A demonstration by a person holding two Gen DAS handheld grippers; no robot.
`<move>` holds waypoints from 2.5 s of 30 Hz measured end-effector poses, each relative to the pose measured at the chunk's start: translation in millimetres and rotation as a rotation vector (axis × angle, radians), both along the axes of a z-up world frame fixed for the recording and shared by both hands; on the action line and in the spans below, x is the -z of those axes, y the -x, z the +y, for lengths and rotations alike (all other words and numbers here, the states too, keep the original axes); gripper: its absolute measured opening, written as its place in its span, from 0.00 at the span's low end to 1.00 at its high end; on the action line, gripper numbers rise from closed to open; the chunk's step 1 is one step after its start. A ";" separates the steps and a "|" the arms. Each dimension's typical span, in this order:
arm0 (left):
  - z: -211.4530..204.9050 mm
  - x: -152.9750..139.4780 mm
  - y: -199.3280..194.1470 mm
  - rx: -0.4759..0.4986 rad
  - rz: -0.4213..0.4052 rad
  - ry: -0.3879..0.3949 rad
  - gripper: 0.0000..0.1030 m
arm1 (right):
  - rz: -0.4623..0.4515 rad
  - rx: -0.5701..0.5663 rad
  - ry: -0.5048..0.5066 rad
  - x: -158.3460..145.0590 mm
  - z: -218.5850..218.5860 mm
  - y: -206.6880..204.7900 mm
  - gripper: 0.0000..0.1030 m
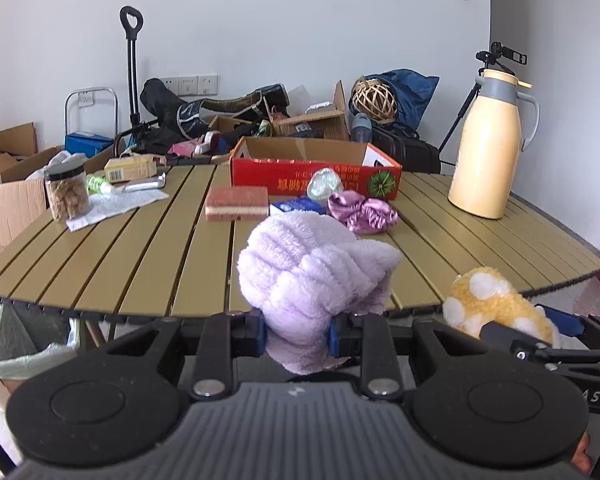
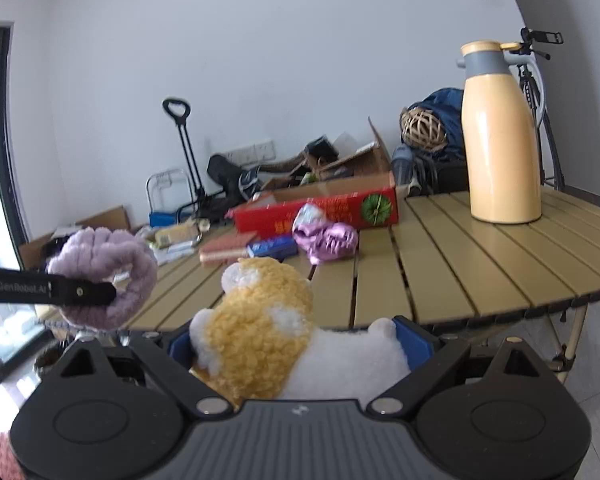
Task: Collect trash
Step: 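Carry the lavender headband and plush toy off the table down toward the black bin, then open the left gripper over the bin to drop the lavender headband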
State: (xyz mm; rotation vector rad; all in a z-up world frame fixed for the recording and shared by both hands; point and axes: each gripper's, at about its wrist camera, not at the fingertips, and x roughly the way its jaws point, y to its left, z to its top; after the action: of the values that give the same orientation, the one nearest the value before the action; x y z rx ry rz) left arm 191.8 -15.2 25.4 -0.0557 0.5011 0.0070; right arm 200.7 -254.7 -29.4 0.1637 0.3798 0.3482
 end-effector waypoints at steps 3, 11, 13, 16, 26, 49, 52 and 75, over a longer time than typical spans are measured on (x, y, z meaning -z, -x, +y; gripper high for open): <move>3.3 10.0 11.1 0.006 0.020 -0.004 0.26 | 0.028 -0.011 0.018 7.8 5.7 7.2 0.93; 15.0 45.9 31.3 -0.002 0.099 -0.004 0.26 | 0.116 -0.058 0.065 33.1 25.2 27.1 0.93; 18.3 53.9 33.6 -0.003 0.120 0.001 0.26 | 0.138 -0.068 0.080 38.8 30.5 31.5 0.93; 22.2 64.7 37.6 -0.005 0.143 -0.001 0.26 | 0.170 -0.072 0.090 46.9 36.0 35.9 0.93; 32.4 100.2 40.2 -0.003 0.250 -0.003 0.26 | 0.250 -0.051 0.134 65.4 48.5 41.6 0.93; 23.0 177.0 -5.1 0.018 0.571 -0.022 0.26 | 0.424 0.004 0.196 105.6 49.5 13.2 0.93; 15.6 181.1 -15.1 0.027 0.592 -0.030 0.26 | 0.428 0.020 0.197 107.4 47.0 6.6 0.93; -46.1 212.0 -115.2 0.079 0.687 0.005 0.27 | 0.420 0.203 0.160 115.0 4.7 -66.8 0.93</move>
State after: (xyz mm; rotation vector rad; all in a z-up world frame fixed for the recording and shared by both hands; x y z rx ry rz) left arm 307.1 -61.3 -186.6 -0.0376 1.1895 -0.0540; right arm 267.5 -250.0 -144.4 0.1161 0.7972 0.0789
